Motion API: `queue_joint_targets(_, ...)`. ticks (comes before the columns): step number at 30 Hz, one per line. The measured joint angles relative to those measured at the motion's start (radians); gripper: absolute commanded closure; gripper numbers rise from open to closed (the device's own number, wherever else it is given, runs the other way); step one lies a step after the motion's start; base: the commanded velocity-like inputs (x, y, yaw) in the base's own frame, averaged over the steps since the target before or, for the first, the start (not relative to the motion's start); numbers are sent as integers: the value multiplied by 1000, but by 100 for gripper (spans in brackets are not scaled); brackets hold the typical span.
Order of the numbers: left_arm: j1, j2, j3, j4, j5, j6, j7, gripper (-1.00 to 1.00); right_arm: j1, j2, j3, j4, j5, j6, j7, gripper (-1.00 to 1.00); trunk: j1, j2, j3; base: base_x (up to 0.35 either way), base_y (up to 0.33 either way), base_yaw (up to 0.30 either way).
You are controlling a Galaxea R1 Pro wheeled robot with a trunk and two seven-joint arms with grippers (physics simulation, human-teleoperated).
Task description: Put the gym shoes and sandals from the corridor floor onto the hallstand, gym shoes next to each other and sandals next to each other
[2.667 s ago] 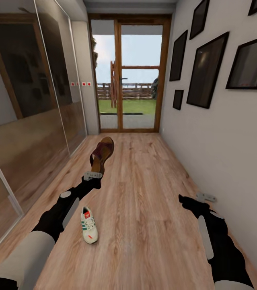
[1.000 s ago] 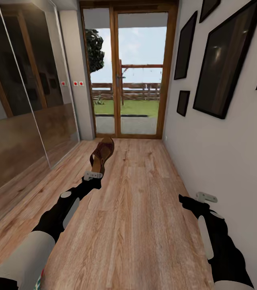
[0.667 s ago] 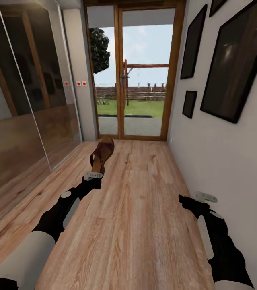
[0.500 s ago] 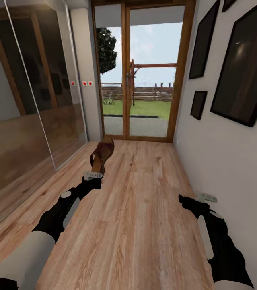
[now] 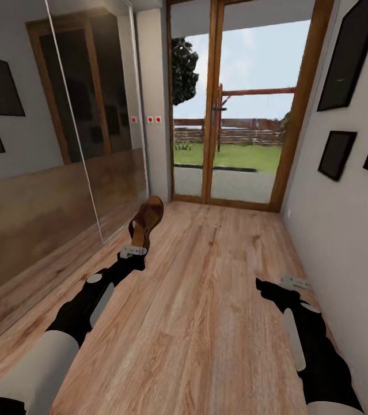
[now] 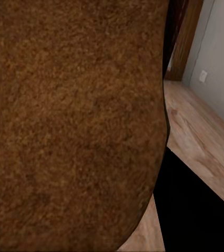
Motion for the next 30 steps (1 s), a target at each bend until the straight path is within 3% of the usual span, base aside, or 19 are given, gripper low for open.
queue_joint_targets(20, 0, 0, 0, 0, 0, 0, 0, 100, 0, 0, -1, -1, 0, 1, 0, -100, 0, 0, 0, 348, -134, 11)
queue_joint_targets(30, 0, 0, 0, 0, 0, 0, 0, 100, 0, 0, -1, -1, 0, 0, 0, -100, 0, 0, 0, 348, -189, 218)
